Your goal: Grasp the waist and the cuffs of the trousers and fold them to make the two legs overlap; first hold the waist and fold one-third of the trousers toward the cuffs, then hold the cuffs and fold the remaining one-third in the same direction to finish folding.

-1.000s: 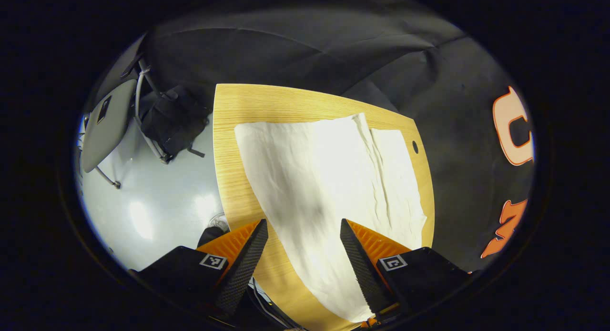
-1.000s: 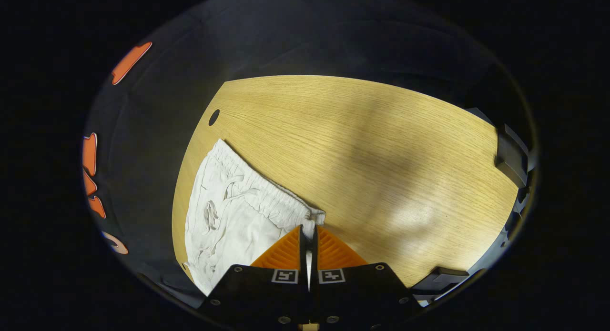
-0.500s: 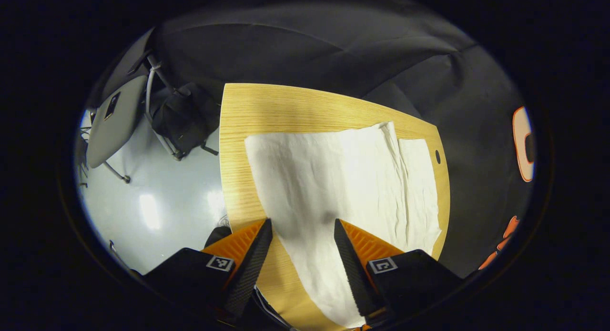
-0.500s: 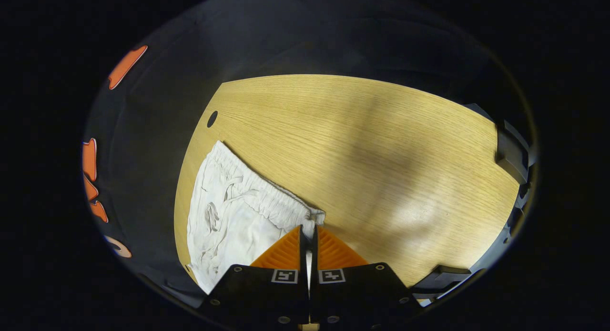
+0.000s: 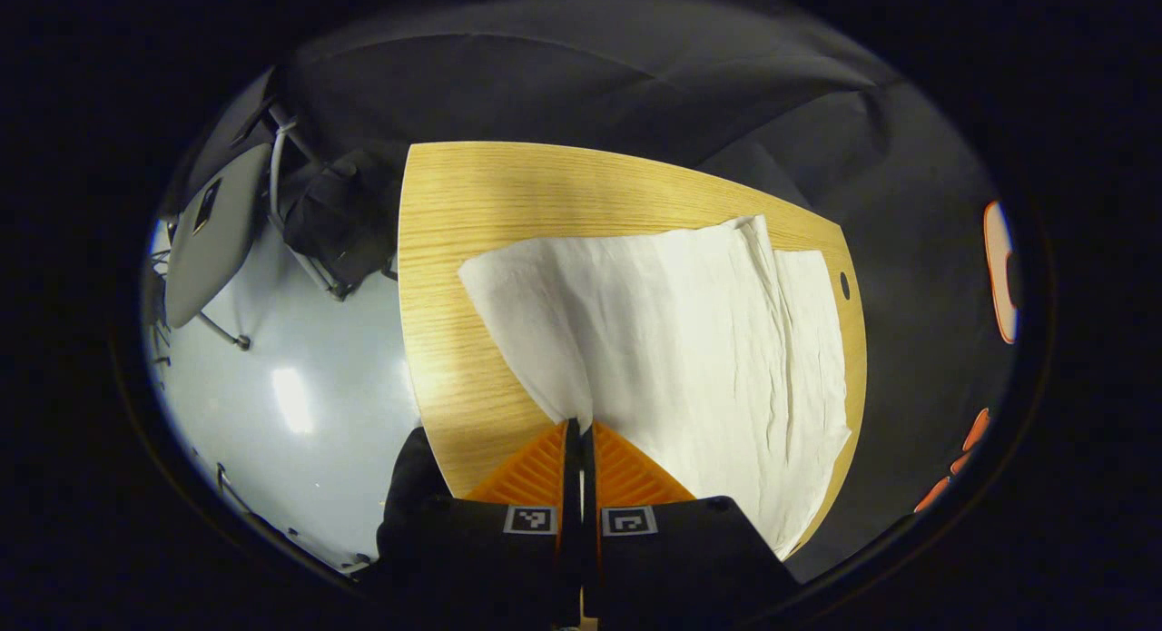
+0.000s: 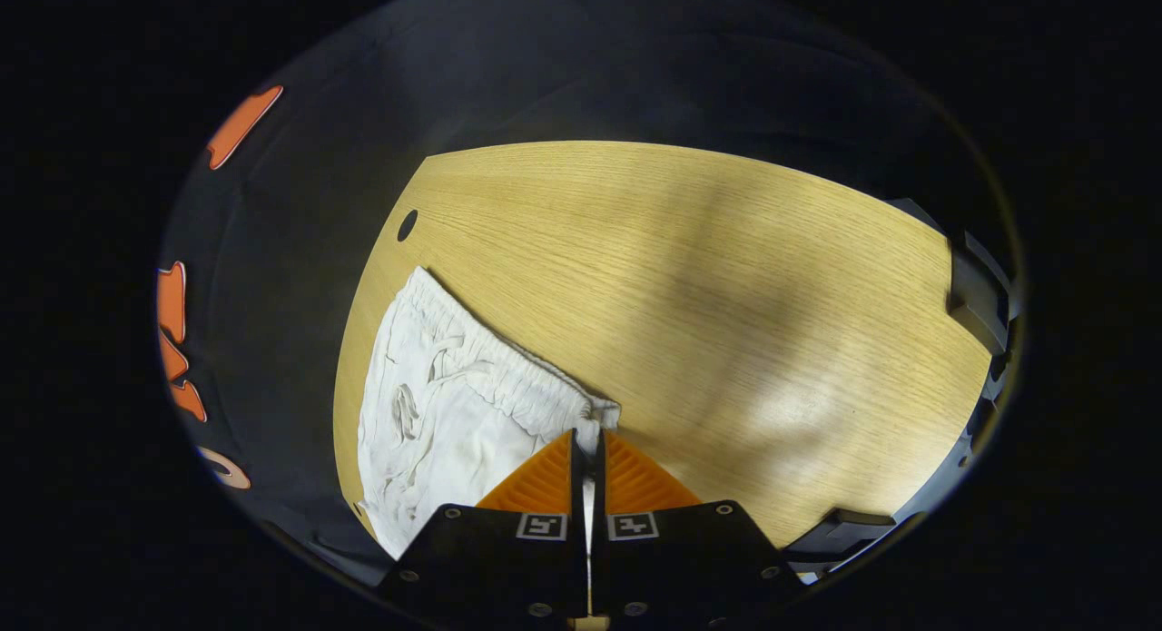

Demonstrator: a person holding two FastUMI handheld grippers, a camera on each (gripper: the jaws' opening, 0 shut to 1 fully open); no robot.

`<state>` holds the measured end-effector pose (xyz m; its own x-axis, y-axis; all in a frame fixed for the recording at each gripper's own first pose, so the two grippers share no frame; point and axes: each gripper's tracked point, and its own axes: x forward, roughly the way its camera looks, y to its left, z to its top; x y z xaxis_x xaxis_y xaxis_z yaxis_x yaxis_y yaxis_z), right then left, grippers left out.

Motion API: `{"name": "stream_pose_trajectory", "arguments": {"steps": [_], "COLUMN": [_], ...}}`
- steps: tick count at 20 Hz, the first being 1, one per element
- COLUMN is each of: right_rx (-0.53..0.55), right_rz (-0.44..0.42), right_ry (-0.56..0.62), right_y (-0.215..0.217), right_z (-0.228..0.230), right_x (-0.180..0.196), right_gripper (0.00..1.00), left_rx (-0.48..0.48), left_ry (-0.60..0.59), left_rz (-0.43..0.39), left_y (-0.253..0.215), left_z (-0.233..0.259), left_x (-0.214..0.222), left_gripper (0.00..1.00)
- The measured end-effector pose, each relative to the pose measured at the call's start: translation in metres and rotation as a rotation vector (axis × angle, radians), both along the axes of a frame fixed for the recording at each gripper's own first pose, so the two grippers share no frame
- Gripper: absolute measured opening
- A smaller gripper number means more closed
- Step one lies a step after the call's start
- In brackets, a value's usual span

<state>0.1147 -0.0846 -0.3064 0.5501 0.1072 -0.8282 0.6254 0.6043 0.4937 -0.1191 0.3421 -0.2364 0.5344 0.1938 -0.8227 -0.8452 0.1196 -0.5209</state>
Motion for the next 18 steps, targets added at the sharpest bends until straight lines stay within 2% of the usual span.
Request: {"name": "stream_pose_trajectory", "arguments": {"steps": [3,4,5,10,15,18], "right_rx": [0.019,0.027,0.033,0.048,0.098,0.098], "right_rz": [-0.011,-0.014,-0.013,0.029,0.067,0.084], "right_ry": [-0.001,-0.008,-0.018,-0.093,-0.186,-0.241], "right_y": [0.000,0.001,0.002,0.012,0.038,0.050], "right_z": [0.003,0.007,0.012,0.050,0.102,0.134], "right_x": [0.000,0.000,0.000,0.009,0.038,0.066], "right_gripper": [0.01,0.06,0.01,0.01,0.00,0.00], "left_rx": [0.015,0.026,0.037,0.123,0.241,0.255], "left_ry": [-0.020,-0.032,-0.050,-0.138,-0.222,-0.243], "left_rz": [-0.024,-0.034,-0.043,-0.103,-0.191,-0.247], "left_y": [0.001,0.001,0.002,0.009,0.018,0.026], "left_z": [0.009,0.016,0.025,0.083,0.151,0.176], "left_x": [0.007,0.009,0.013,0.040,0.096,0.135], "left_gripper": [0.04,0.04,0.04,0.04,0.04,0.04]}}
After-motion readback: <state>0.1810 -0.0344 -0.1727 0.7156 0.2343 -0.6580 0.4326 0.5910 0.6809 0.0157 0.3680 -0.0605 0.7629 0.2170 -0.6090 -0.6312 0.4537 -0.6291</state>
